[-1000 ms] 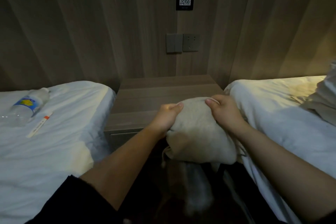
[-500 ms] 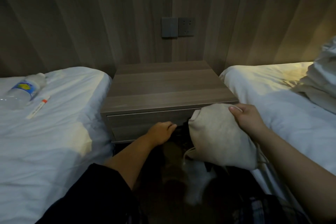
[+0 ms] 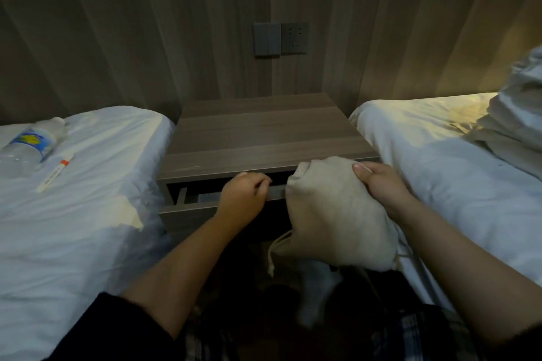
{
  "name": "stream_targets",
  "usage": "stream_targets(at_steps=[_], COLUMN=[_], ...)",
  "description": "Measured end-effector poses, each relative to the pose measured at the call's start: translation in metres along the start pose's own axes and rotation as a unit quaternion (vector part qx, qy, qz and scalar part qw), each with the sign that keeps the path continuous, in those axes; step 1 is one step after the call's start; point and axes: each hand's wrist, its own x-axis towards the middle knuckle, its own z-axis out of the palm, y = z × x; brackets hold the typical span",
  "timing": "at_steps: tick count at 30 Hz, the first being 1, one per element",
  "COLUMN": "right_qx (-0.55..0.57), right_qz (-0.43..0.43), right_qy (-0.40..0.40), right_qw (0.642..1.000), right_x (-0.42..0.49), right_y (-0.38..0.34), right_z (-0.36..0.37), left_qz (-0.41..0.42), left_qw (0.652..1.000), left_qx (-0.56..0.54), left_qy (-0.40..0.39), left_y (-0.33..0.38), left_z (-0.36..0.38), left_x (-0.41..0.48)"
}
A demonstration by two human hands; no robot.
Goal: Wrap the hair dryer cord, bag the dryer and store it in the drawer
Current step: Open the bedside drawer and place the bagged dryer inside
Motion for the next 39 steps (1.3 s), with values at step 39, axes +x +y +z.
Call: stream_targets(at_steps=[39], right_qx=[0.460], right_qz=[0.152], right_qy=[0.066], right_qw=[0.872], right_x=[0.018], right_y=[-0.052], right_z=[0.019], left_qz=[-0.170], left_qw=[0.739], left_qx=[-0.642], left_qy=[-0.116], left_y=[0.078], left_z=[-0.009], left_x=[0.035])
